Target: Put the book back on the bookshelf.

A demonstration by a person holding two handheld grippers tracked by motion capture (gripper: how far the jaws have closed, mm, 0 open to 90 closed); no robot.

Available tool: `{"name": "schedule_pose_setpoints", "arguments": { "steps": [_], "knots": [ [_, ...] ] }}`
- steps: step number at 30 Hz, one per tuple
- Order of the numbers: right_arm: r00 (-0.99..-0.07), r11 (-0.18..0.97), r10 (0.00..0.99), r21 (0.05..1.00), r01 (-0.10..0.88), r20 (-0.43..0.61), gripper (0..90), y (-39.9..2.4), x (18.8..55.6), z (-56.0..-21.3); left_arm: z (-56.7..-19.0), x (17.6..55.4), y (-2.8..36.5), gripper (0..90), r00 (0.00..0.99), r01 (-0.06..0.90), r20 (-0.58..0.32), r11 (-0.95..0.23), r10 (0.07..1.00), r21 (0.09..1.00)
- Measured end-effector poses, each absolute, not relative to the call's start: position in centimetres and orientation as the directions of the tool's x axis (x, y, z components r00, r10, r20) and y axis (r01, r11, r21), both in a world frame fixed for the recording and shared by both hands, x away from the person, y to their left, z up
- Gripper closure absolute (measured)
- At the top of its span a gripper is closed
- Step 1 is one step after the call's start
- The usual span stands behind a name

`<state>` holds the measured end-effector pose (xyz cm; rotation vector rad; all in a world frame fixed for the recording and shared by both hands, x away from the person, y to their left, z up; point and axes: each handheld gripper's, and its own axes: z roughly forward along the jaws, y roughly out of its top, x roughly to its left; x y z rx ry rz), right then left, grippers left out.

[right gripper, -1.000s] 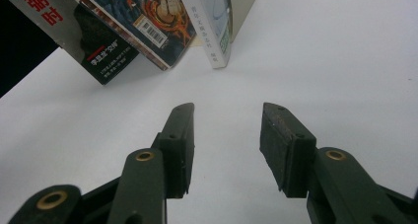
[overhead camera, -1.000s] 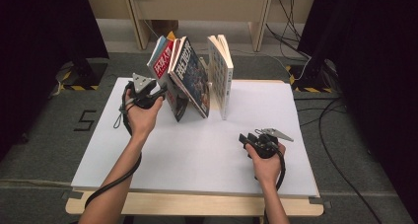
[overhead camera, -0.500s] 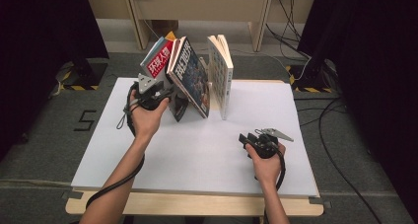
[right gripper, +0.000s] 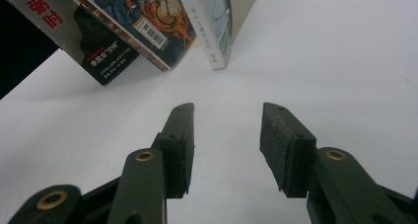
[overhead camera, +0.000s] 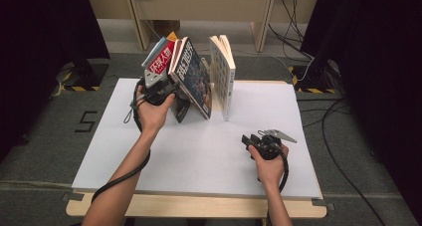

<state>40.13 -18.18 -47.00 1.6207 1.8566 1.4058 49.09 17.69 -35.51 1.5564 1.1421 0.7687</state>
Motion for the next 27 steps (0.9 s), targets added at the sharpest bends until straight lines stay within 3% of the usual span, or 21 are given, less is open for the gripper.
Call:
{"name": "schedule_pose_setpoints", "arguments": {
  "steps": [15,27],
  "knots": [
    [-0.316,-0.118,0.879,0.803,0.585,0.359,57.4,-18.1,40.1,-47.1,-35.6,51.3,16.7,55.0,0.351,0.33,-0.136,0.014,0.926,0.944],
    [-0.315,-0.121,0.878,0.804,0.583,0.36,57.5,-18.2,40.1,-47.0,-35.4,52.2,15.5,64.4,0.335,0.326,-0.144,0.029,0.931,0.945]
  ]
}}
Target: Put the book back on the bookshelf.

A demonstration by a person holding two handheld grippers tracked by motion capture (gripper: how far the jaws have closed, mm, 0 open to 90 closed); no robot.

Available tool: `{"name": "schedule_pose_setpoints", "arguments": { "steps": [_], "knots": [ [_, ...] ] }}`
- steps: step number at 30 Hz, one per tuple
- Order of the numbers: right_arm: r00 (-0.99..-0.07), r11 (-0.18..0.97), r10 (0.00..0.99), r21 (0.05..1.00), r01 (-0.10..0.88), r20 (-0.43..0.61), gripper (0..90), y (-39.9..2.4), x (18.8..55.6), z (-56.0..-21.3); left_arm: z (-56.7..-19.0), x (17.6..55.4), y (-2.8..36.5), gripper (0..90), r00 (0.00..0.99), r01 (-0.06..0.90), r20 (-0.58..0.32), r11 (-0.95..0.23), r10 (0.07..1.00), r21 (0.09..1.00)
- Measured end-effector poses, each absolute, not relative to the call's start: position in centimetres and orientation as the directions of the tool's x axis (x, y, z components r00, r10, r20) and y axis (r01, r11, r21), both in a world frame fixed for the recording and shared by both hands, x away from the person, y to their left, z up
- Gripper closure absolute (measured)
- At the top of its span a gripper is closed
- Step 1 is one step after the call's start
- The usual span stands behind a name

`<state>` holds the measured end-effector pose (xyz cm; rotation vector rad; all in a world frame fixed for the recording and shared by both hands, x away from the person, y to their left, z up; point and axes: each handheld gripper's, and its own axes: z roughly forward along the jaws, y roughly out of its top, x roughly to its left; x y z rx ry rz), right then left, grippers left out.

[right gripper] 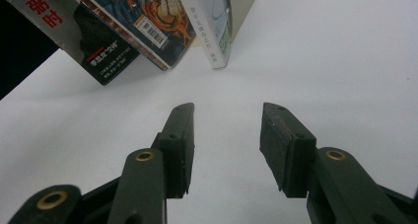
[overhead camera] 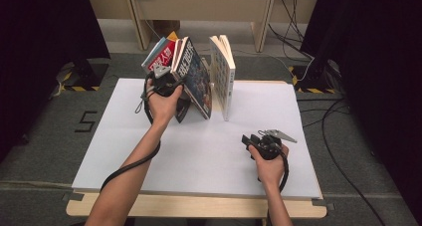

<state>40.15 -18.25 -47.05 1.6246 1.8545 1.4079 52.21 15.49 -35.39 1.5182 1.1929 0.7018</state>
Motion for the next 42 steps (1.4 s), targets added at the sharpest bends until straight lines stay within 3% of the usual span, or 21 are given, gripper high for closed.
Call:
{"name": "schedule_pose_setpoints", "arguments": {
  "steps": [12,28,42],
  "knots": [
    [-0.316,-0.118,0.877,0.801,0.587,0.361,57.5,-18.2,40.2,-47.1,-35.3,53.2,14.6,65.0,0.314,0.328,-0.14,0.031,0.939,0.944],
    [-0.316,-0.12,0.878,0.804,0.583,0.361,57.5,-18.4,40.2,-47.1,-34.3,53.5,13.6,75.0,0.321,0.323,-0.184,0.075,0.929,0.943],
    [-0.318,-0.112,0.88,0.804,0.584,0.354,57.5,-18.4,40.2,-47.2,-34.1,53.1,12.1,75.6,0.323,0.269,-0.081,-0.01,0.943,0.963]
  ]
}}
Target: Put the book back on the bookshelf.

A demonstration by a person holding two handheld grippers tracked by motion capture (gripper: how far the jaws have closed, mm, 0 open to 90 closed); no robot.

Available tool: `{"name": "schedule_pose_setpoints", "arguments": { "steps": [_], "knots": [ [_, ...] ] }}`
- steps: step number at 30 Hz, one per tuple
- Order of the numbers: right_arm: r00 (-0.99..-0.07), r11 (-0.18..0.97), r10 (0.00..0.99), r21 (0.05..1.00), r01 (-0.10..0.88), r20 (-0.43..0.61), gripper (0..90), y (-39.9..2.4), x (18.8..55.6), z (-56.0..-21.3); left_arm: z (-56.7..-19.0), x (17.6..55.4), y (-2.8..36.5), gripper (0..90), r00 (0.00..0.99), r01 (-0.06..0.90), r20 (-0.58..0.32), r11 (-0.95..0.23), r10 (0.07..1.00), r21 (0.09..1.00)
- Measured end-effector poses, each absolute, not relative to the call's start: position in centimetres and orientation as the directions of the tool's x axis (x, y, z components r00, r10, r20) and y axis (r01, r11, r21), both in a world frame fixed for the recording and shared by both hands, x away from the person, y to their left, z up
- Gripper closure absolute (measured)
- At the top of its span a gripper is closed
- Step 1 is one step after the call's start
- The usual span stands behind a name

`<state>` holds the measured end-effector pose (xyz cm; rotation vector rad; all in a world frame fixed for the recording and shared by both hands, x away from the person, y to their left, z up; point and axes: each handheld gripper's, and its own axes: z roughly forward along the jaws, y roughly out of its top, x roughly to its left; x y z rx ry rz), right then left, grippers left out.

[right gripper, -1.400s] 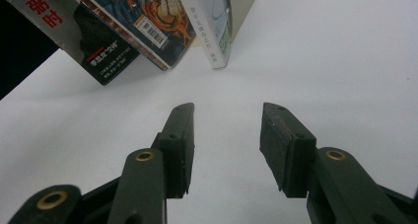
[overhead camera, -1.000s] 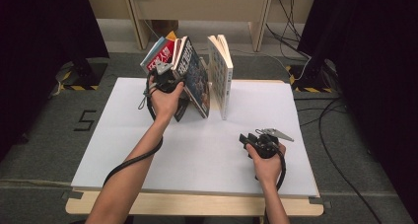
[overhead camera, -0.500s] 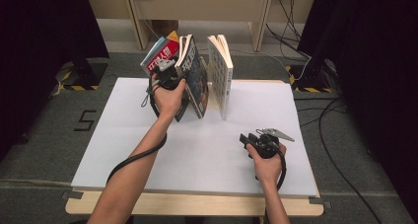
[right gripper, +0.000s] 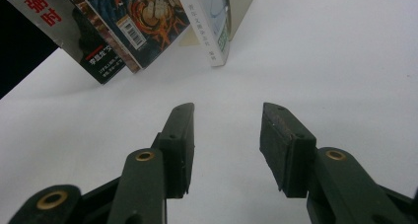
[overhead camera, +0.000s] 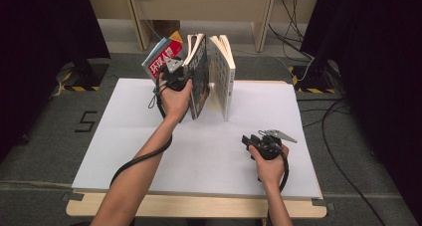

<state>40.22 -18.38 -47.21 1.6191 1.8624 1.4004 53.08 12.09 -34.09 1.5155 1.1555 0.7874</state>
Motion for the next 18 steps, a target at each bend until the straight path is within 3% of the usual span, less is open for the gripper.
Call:
{"name": "schedule_pose_setpoints", "arguments": {
  "steps": [5,18],
  "knots": [
    [-0.316,-0.119,0.878,0.803,0.585,0.36,57.5,-18.4,40.2,-47.2,-34.2,52.7,11.2,75.5,0.338,0.251,-0.041,-0.048,0.94,0.967],
    [-0.315,-0.118,0.877,0.798,0.591,0.363,57.5,-18.3,40.2,-47.3,-34.3,52.4,10.6,73.0,0.382,0.246,-0.048,-0.052,0.923,0.968]
  ]
}}
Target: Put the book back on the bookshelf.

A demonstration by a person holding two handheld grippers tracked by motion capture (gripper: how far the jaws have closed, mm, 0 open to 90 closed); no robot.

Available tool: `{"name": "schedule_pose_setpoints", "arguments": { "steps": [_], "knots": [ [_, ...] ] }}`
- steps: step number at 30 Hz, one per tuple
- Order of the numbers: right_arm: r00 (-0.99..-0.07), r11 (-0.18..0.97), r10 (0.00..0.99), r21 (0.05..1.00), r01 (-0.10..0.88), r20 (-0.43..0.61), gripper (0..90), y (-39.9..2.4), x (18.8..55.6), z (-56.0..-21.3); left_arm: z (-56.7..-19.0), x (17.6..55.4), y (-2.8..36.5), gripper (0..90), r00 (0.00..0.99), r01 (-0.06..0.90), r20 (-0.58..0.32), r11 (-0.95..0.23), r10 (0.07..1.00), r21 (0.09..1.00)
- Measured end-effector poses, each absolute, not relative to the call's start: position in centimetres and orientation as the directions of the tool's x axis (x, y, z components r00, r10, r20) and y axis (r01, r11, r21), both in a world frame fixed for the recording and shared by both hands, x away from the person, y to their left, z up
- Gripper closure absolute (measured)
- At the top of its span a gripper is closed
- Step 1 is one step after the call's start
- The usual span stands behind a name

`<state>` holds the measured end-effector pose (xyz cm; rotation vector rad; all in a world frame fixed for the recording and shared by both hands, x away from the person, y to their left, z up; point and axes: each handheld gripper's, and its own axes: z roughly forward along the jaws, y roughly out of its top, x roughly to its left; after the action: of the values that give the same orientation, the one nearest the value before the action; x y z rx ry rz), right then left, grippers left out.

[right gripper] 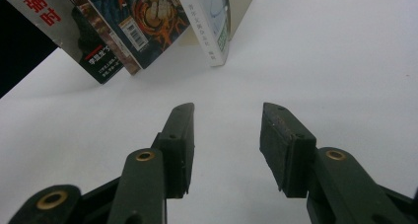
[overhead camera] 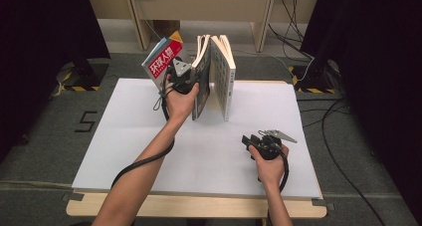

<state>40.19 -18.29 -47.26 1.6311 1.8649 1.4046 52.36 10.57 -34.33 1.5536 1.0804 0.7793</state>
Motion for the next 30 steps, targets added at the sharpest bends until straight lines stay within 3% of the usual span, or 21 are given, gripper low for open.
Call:
{"name": "schedule_pose_setpoints", "arguments": {
  "steps": [4,13,30],
  "knots": [
    [-0.315,-0.119,0.876,0.799,0.59,0.364,57.5,-18.18,40.14,-47.17,-34.8,52.06,10.31,61.9,0.413,0.237,-0.052,-0.053,0.909,0.97],
    [-0.316,-0.116,0.877,0.798,0.591,0.362,57.5,-18.12,40.16,-47.24,-34.81,51.64,10.72,48.6,0.425,0.225,-0.053,-0.049,0.903,0.973],
    [-0.317,-0.117,0.877,0.8,0.589,0.361,57.5,-18.24,40.14,-47.22,-35.07,51.79,10.6,49.3,0.424,0.238,-0.041,-0.068,0.905,0.969]
  ]
}}
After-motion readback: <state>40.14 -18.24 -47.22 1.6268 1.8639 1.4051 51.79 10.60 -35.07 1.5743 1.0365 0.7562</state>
